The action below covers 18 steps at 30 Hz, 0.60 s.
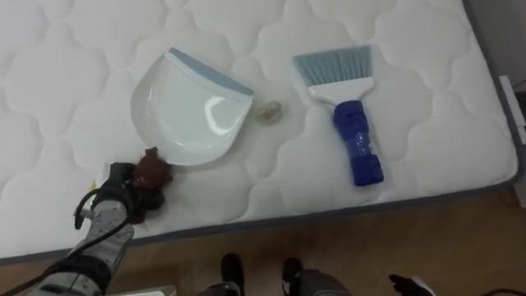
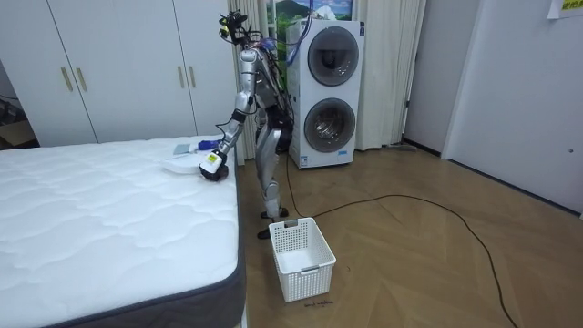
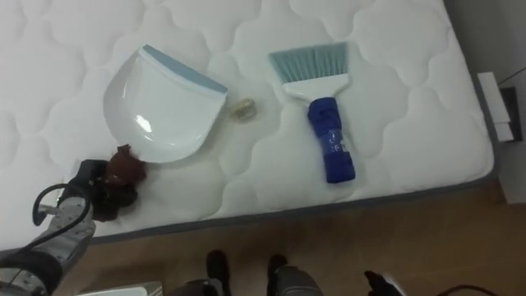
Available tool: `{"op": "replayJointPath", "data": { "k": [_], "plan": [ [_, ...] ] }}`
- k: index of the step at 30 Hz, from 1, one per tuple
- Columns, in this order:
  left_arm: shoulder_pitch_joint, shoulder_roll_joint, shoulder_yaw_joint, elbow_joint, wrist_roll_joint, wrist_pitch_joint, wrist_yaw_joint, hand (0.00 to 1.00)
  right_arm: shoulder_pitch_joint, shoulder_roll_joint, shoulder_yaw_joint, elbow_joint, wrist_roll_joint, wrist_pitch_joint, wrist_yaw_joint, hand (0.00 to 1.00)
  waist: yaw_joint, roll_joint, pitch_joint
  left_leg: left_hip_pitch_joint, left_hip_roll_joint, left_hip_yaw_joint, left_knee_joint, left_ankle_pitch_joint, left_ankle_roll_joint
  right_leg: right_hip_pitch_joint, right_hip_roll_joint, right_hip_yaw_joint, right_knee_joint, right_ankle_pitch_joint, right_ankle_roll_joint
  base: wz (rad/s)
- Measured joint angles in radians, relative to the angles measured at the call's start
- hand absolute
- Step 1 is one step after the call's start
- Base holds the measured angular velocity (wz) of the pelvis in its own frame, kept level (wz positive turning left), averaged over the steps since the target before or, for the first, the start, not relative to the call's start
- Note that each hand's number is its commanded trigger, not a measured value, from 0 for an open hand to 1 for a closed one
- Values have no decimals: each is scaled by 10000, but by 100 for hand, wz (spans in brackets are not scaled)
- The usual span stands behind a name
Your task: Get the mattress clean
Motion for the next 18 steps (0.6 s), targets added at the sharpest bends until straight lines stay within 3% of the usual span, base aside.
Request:
{"op": "replayJointPath", "data": {
  "k": [4, 9, 14, 18],
  "plan": [
    [138, 15, -26, -10, 959, -67, 536, 100, -9, -15, -510, 14, 1611, -193, -23, 0, 8, 26, -16, 84, 38, 62, 14, -2, -4, 70, 16, -8, 34, 29, -34, 0],
    [319, 171, 73, -11, 2472, -214, 1410, 100, -136, -162, -1809, 50, 3584, -349, -23, 0, 64, 95, -67, 149, 79, 86, 17, -3, -8, 123, 46, 10, -5, 35, -45, -2],
    [491, 352, 51, -5, 3157, -387, 2112, 100, -357, -264, -2306, 19, 4741, -546, -79, 0, 188, 147, -143, 159, 166, 171, 33, -3, -8, 121, 158, 125, -72, 212, -59, -7],
    [1015, 630, 37, -83, 3365, -527, 2741, 100, -570, -480, -3081, -89, 5347, -655, -409, 0, 281, 243, -226, 208, 198, 268, 32, -4, -7, 124, 166, 188, -92, 223, -67, -9]
  ]
}}
